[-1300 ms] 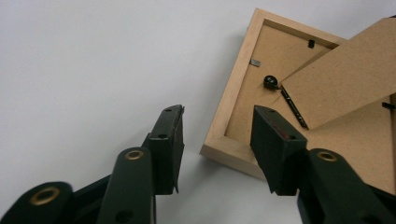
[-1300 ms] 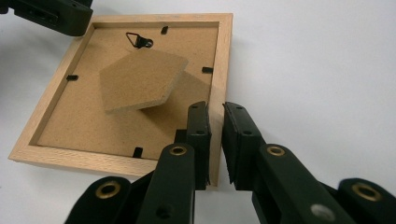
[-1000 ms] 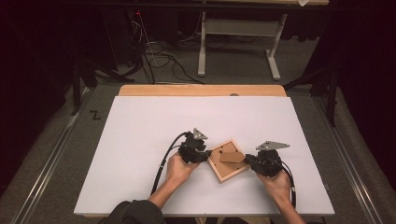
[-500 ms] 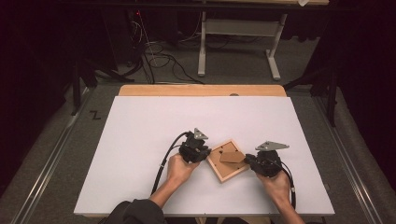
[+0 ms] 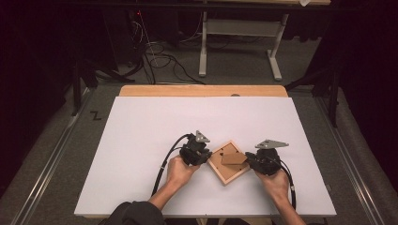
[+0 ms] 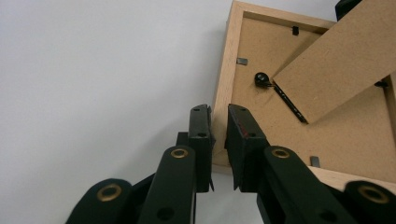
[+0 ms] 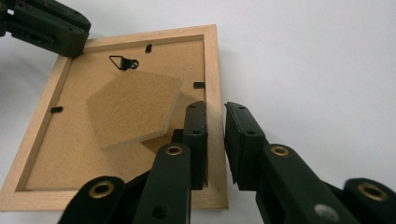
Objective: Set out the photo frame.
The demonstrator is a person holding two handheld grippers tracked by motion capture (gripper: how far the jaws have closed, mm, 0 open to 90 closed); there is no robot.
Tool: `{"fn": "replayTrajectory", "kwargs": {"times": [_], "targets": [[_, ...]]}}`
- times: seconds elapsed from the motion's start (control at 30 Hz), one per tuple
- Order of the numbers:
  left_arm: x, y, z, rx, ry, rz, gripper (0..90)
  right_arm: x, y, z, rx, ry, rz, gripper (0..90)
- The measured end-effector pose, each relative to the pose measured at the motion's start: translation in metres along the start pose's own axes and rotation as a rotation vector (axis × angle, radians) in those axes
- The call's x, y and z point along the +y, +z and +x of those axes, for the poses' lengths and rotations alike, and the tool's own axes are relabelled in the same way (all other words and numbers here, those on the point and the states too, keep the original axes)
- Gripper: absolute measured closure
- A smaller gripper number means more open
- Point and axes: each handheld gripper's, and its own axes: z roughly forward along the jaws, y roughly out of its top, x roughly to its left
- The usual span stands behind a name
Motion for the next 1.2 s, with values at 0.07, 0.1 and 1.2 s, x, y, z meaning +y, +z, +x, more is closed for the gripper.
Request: {"fn": "replayTrajectory", "kwargs": {"times": [0.07,0.1,1.2], "targets": [[-0.001,-0.001,-0.001,-0.002,0.000,0.000,80.2,0.000,0.000,-0.003,0.013,0.009,0.000,81.7],[-0.001,-0.001,-0.002,-0.002,0.000,-0.001,80.3,0.000,0.000,-0.003,0.015,0.012,-0.003,81.8],[-0.011,-0.024,-0.004,-0.064,0.073,-0.040,49.6,0.001,0.001,-0.015,0.069,0.055,0.009,82.3]]}}
